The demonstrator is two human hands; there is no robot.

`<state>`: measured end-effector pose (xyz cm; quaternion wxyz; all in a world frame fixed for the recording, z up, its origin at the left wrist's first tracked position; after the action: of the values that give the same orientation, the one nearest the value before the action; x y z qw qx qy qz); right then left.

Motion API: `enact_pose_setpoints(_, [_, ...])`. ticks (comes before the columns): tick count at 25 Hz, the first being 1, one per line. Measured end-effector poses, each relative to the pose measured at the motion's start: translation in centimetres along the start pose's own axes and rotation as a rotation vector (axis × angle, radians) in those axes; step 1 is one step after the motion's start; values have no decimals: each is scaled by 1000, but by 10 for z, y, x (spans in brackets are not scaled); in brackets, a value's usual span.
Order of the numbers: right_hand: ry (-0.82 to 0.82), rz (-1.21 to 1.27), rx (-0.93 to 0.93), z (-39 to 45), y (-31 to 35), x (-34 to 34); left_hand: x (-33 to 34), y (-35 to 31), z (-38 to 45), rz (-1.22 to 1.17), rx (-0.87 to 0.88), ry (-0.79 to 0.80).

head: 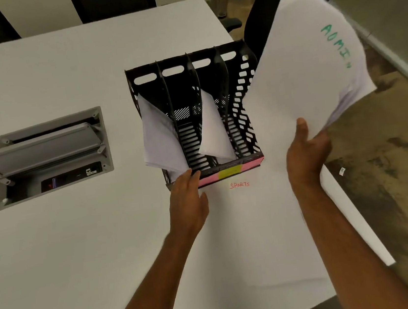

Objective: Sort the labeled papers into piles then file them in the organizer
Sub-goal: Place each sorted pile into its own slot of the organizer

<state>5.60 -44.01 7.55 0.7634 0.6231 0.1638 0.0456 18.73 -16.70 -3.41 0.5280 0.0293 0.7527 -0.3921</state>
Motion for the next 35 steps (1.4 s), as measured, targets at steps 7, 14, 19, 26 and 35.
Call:
enact_pose_setpoints(7, [135,-60,-145,17,-17,80,22,4,2,145,-81,65])
enact_pose_setpoints(14, [452,-196,113,27,-98,121,31,3,-4,188,-73,85])
enact_pose_setpoints(19, [453,-224,123,31,-98,91,37,-5,-9,239,-97,56])
enact_pose_setpoints(26, [141,-422,499,-48,-206,-106,134,10,-62,-472,-466,367])
enact_pose_setpoints(35, [465,-876,549,-106,-241,-96,186,-24,-60,-900,-701,398])
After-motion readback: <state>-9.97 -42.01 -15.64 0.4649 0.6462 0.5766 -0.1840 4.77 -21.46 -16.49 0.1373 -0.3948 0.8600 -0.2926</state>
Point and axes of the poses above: each hand's wrist, its own z-axis towards the middle knuckle, its own x-axis out of the palm, y = z × x, the point moved 9 cm from there along z, towards the middle knuckle, and after that the axes turned 8 degrees about y, right-handed, at the moved point
